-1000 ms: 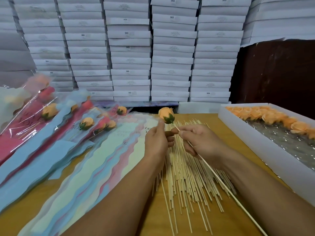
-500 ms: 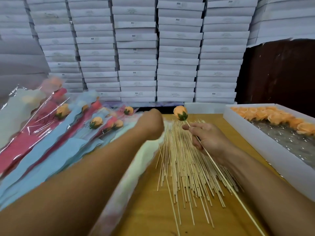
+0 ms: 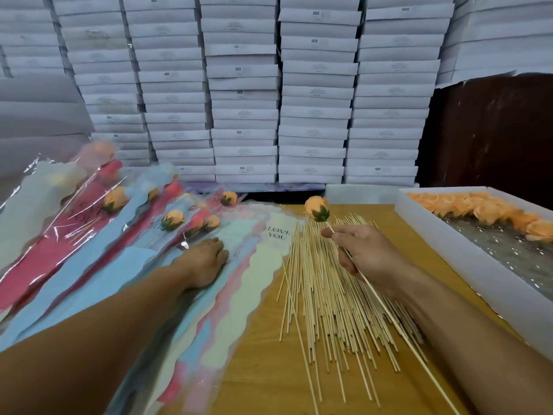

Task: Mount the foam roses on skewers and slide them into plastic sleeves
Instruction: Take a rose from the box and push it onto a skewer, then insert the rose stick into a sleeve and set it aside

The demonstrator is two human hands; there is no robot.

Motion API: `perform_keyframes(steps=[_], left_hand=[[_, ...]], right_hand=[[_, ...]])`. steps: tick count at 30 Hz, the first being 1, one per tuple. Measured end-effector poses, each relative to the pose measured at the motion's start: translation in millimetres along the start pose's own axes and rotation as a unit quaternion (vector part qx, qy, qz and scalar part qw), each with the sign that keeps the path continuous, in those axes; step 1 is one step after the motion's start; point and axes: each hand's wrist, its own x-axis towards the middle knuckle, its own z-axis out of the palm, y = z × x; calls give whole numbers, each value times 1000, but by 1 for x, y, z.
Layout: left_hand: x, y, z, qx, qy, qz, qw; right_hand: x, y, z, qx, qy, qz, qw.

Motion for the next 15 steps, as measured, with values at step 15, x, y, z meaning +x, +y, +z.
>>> perform_keyframes(steps=[15], left_hand=[[-17, 27, -16, 102, 94, -42, 989]], right_hand=[[-5, -5, 4, 41, -24, 58, 997]])
